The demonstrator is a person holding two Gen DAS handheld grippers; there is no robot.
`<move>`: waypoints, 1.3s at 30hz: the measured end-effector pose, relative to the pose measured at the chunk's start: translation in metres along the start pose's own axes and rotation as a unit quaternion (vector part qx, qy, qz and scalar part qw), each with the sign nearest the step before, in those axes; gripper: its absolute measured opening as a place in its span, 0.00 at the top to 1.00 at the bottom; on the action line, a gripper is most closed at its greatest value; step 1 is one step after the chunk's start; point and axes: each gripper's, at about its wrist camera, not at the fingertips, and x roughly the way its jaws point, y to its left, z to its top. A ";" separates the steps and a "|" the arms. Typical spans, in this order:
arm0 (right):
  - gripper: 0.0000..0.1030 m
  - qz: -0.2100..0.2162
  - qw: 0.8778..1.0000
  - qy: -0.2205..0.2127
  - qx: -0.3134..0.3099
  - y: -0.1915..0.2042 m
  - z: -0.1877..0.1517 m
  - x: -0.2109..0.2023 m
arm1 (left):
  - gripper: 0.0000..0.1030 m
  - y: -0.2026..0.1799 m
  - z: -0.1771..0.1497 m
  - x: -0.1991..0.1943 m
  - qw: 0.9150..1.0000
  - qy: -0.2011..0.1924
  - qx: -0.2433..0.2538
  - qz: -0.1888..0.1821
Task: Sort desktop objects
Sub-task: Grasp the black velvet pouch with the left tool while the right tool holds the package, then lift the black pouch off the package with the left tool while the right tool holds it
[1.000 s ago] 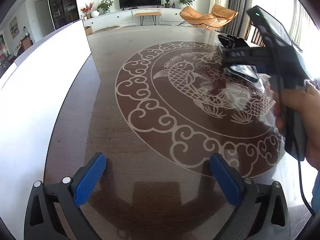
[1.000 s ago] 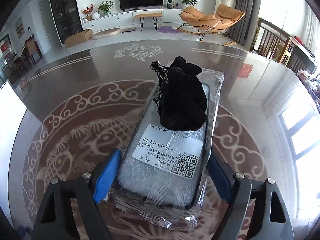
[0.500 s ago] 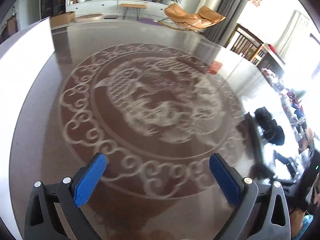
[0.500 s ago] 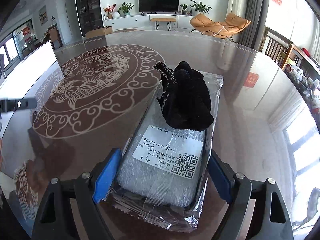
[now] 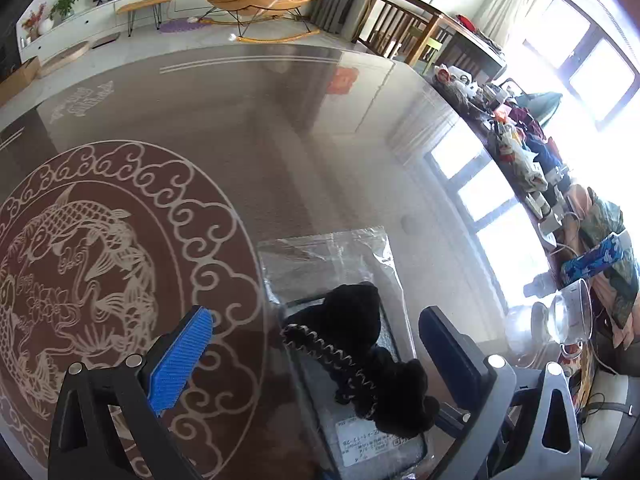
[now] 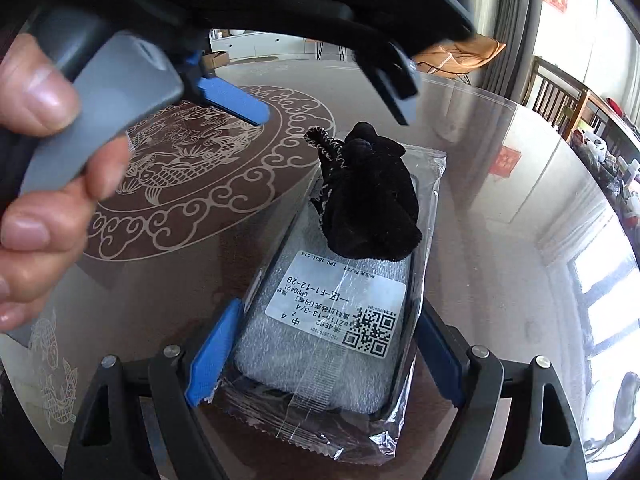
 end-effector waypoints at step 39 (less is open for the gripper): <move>0.16 0.064 0.993 -0.003 -0.101 0.078 0.049 0.036 | 0.00 0.175 -0.192 -0.115 0.989 -0.048 -0.080 0.118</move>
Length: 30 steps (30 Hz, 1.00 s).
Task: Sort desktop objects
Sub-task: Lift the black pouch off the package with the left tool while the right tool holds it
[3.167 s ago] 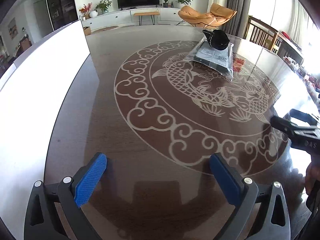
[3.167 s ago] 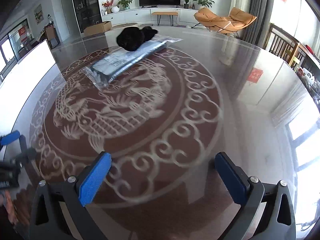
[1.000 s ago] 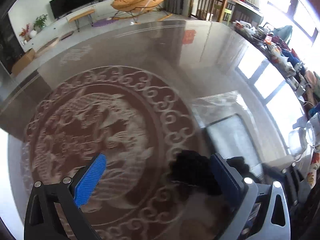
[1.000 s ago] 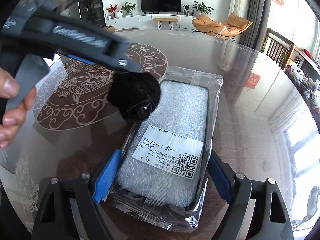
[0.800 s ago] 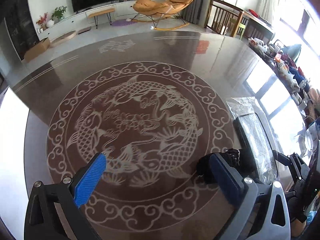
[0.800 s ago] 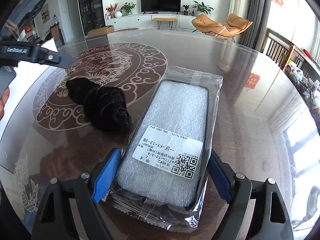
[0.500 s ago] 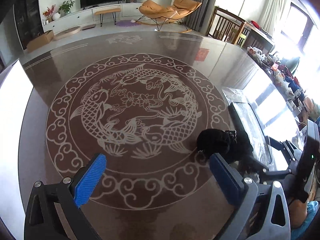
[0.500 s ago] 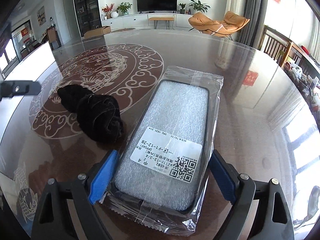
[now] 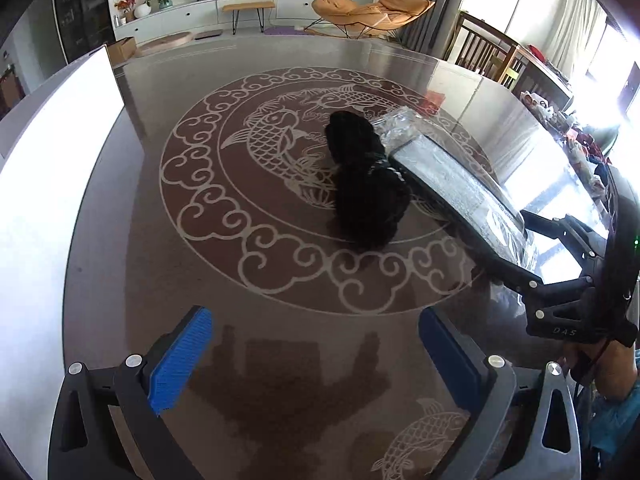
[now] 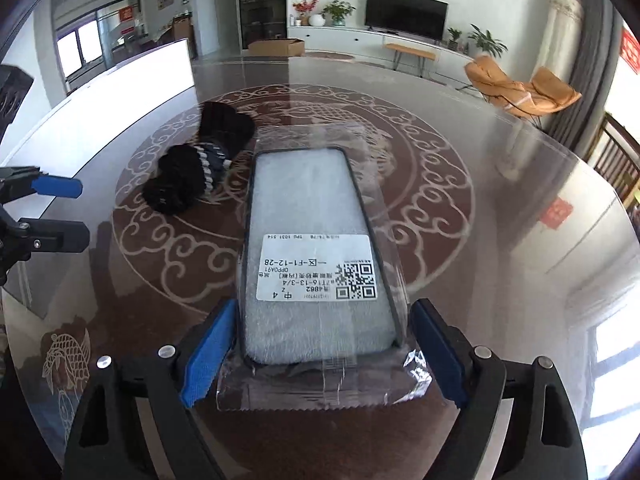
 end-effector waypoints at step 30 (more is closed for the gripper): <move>0.10 -0.055 0.995 0.007 0.083 -0.062 -0.027 -0.019 | 0.00 -0.054 0.060 0.083 0.996 -0.048 0.031 0.061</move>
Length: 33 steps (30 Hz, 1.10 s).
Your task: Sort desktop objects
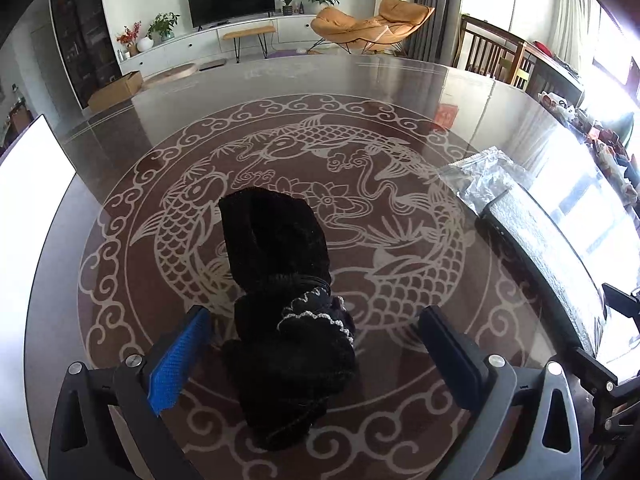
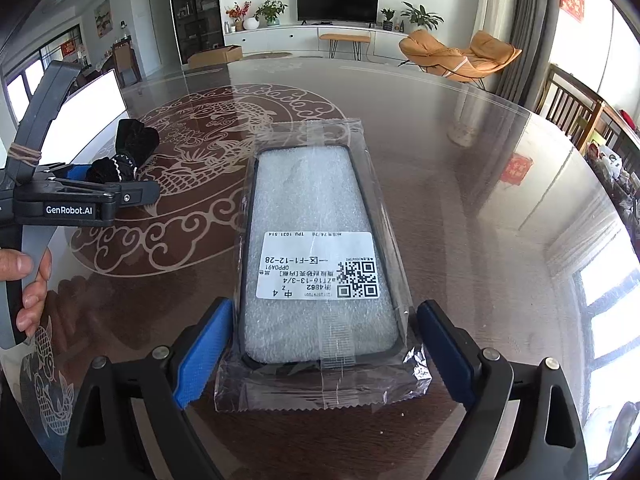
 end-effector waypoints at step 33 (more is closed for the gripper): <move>0.03 -0.013 1.000 0.005 0.024 0.002 0.002 0.004 | 0.00 -0.002 0.000 -0.001 1.000 -0.002 0.000 -0.003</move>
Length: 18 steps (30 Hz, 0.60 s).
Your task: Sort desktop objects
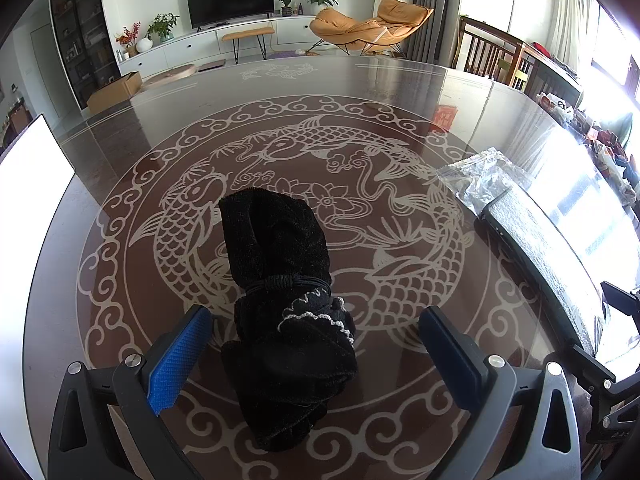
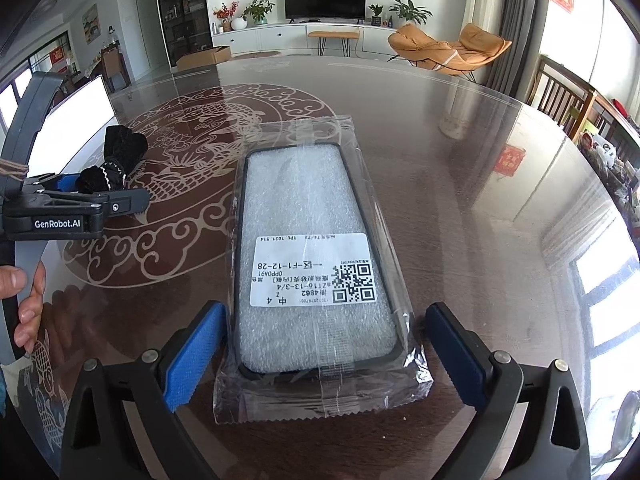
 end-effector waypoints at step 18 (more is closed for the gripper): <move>0.00 0.006 1.000 0.003 -0.006 0.018 0.010 0.007 | 0.00 0.000 0.000 0.000 1.000 0.000 0.000 0.000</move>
